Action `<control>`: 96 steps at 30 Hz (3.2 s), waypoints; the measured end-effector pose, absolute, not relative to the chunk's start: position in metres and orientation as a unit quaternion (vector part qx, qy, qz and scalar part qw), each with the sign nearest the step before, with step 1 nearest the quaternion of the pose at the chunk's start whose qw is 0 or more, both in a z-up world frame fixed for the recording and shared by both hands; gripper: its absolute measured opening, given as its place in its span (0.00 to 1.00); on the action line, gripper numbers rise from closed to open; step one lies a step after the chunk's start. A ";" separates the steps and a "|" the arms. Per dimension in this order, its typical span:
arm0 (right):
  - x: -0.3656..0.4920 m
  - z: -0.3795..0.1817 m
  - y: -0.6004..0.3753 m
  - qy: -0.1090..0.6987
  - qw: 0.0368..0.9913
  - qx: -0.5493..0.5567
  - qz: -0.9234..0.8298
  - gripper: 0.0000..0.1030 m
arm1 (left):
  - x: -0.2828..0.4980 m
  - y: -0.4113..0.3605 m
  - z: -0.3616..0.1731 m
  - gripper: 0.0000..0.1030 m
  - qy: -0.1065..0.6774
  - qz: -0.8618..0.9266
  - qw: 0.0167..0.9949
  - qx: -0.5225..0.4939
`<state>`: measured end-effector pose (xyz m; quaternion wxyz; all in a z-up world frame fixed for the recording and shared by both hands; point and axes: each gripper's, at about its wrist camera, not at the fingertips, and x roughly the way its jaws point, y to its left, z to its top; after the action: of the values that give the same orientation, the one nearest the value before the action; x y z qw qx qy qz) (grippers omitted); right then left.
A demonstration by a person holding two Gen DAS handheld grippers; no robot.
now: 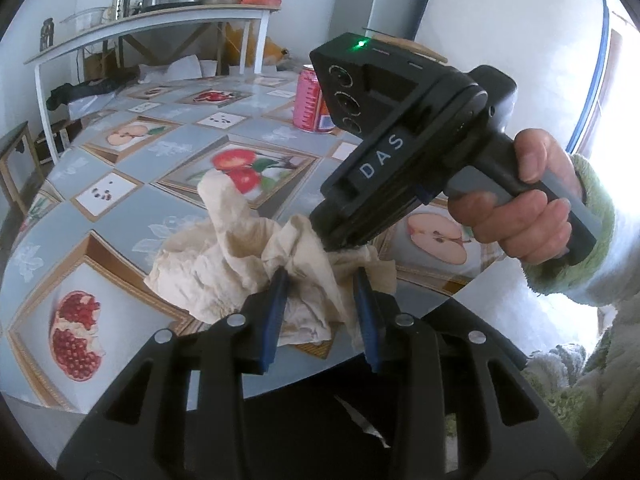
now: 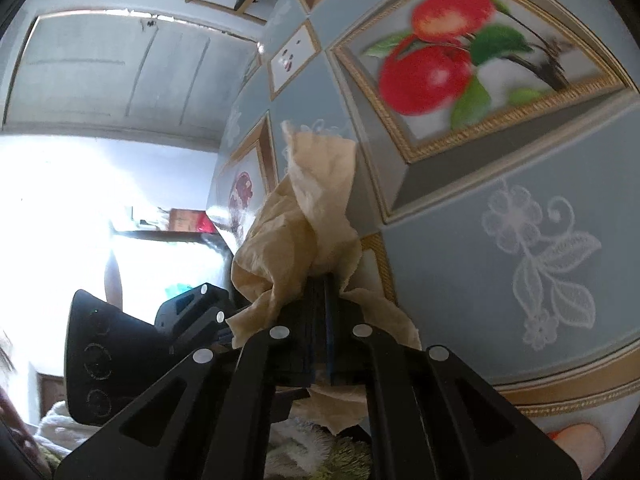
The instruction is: Collect trash
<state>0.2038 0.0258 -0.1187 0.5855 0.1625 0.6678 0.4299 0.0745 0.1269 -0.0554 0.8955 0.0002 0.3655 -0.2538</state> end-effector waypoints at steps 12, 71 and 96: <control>0.200 -0.068 0.009 0.599 0.635 0.147 0.465 0.06 | 0.083 0.126 -0.066 0.31 0.391 -0.261 0.883 -0.014; 0.253 0.030 -0.079 0.360 0.915 -0.038 0.177 0.90 | 0.101 0.118 -0.055 0.21 0.435 -0.172 0.884 -0.007; 0.317 -0.020 -0.059 0.426 0.895 -0.062 0.117 0.62 | 0.109 0.131 -0.043 0.21 0.417 -0.163 0.892 -0.066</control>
<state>0.3167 -0.0590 -0.0201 0.8950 -0.0624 0.4258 0.1173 0.1092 0.1311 -0.0431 0.8917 -0.0658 0.4170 -0.1635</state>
